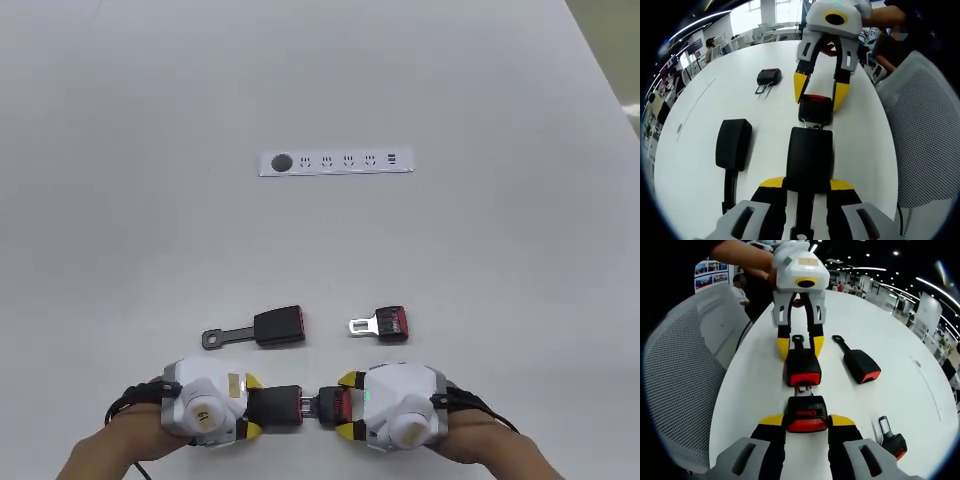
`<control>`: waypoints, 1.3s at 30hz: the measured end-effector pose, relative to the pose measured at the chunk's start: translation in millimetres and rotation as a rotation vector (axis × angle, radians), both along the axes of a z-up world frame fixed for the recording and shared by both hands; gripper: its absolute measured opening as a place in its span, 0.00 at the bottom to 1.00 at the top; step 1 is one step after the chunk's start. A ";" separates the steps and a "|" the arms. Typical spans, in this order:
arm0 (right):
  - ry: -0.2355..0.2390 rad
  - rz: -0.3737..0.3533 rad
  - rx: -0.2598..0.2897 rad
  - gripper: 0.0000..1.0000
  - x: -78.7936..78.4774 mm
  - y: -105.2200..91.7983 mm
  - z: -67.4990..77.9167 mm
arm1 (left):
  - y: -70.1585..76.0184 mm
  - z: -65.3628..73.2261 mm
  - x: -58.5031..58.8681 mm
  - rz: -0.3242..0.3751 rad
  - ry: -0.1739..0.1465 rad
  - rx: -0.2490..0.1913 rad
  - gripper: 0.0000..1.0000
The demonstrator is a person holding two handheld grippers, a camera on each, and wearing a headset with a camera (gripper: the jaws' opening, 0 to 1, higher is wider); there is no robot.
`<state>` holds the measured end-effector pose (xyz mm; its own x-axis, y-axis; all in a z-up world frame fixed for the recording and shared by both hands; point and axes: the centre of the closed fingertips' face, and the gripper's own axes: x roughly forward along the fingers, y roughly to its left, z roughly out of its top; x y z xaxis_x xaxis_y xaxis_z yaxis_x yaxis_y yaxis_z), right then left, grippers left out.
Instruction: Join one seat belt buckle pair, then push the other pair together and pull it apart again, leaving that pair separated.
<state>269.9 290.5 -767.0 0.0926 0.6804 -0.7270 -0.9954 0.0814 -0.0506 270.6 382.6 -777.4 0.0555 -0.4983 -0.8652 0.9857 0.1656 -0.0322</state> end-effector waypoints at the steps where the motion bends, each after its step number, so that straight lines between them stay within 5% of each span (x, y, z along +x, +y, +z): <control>1: 0.001 0.001 0.001 0.28 0.1 0.5 0.1 | -0.1 -0.1 -0.1 -0.003 0.000 0.000 0.31; 28: 0.022 0.009 0.017 0.25 0.9 20.2 -2.4 | -0.8 -0.5 0.2 -0.016 -0.003 0.002 0.28; 39: 0.021 0.008 0.009 0.26 -1.8 23.2 9.8 | 0.7 -3.5 -0.9 -0.015 -0.001 0.016 0.28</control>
<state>268.1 313.8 -757.2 0.0725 0.6878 -0.7222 -0.9968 0.0743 -0.0293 269.7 383.3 -780.9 0.0491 -0.4851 -0.8731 0.9881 0.1514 -0.0285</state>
